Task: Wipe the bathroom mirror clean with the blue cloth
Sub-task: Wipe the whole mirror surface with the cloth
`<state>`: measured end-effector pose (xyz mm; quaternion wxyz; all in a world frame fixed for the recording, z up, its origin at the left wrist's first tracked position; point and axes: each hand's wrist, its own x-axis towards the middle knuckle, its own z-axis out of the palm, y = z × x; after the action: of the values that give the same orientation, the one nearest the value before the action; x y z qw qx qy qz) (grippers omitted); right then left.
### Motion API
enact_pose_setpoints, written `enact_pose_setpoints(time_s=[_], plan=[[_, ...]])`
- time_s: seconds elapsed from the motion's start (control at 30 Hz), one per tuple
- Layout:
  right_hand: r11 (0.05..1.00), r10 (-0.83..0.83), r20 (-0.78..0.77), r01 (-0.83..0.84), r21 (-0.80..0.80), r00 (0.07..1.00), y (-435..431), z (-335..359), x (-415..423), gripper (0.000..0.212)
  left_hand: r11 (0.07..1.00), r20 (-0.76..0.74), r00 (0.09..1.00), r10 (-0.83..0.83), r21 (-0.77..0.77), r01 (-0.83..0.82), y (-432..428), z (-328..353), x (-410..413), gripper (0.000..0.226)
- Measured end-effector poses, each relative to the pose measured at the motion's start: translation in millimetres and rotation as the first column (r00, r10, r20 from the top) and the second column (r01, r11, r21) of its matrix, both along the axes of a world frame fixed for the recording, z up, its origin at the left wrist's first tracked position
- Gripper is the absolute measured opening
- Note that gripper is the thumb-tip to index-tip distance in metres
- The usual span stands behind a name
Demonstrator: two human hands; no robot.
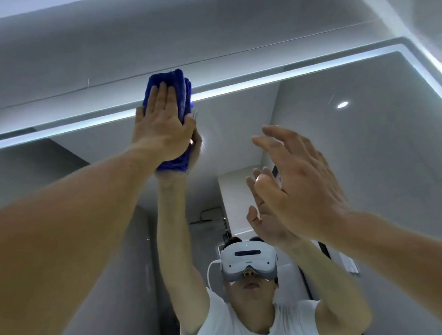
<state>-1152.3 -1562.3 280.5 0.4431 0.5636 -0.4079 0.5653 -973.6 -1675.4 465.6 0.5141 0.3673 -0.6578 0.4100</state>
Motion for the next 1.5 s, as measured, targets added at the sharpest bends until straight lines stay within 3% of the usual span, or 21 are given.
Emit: enact_pose_setpoints(time_s=[0.13,0.37,0.53,0.73,0.87,0.97,1.1,1.2,1.4,1.5], plan=[[1.0,0.025,0.026,-0.025,0.006,0.999,0.8,-3.8,5.3,0.059,0.997,-0.01,0.997,-0.071,-0.045,0.07,5.0,-63.2,3.3,0.076],[0.999,0.024,0.004,-0.024,0.033,1.0,4.1,-23.1,22.8,0.066,0.997,0.168,0.985,0.034,-0.074,-0.022,-17.8,-212.0,41.3,0.074],[0.998,0.007,-0.025,-0.005,0.055,1.0,-4.5,-19.4,32.3,0.066,0.992,0.296,0.952,0.08,-0.12,-0.046,-19.6,-172.1,60.4,0.073],[0.998,-0.006,-0.015,0.007,0.055,1.0,-15.9,7.3,41.8,0.062,0.994,0.034,0.999,0.035,0.107,-0.039,-10.9,-34.4,54.7,0.08],[0.999,0.027,-0.009,-0.026,0.023,1.0,-14.5,9.5,41.4,0.061,0.986,-0.063,0.998,0.012,0.168,-0.001,-4.7,2.2,41.9,0.077],[1.0,0.007,0.001,-0.007,0.015,1.0,-9.8,0.1,33.0,0.061,0.996,-0.009,1.0,-0.01,0.093,0.01,-2.5,-12.3,31.7,0.073],[0.999,-0.022,0.019,0.021,0.039,1.0,2.3,-7.4,23.4,0.061,0.998,0.257,0.966,-0.026,-0.054,0.041,11.7,-80.1,-12.3,0.069],[0.999,-0.021,0.054,0.019,0.035,0.998,12.8,-10.9,17.3,0.059,0.995,0.376,0.926,0.021,-0.101,0.018,16.6,-140.3,-26.9,0.066],[0.998,-0.015,0.068,0.012,0.054,0.998,24.9,-9.4,4.8,0.058,0.99,0.47,0.878,0.094,-0.135,-0.034,9.4,-171.2,-16.1,0.062],[0.998,0.009,0.065,-0.013,0.06,0.998,19.8,-4.4,10.9,0.055,0.995,0.412,0.909,0.063,-0.101,-0.024,6.6,-151.6,-21.6,0.063]])
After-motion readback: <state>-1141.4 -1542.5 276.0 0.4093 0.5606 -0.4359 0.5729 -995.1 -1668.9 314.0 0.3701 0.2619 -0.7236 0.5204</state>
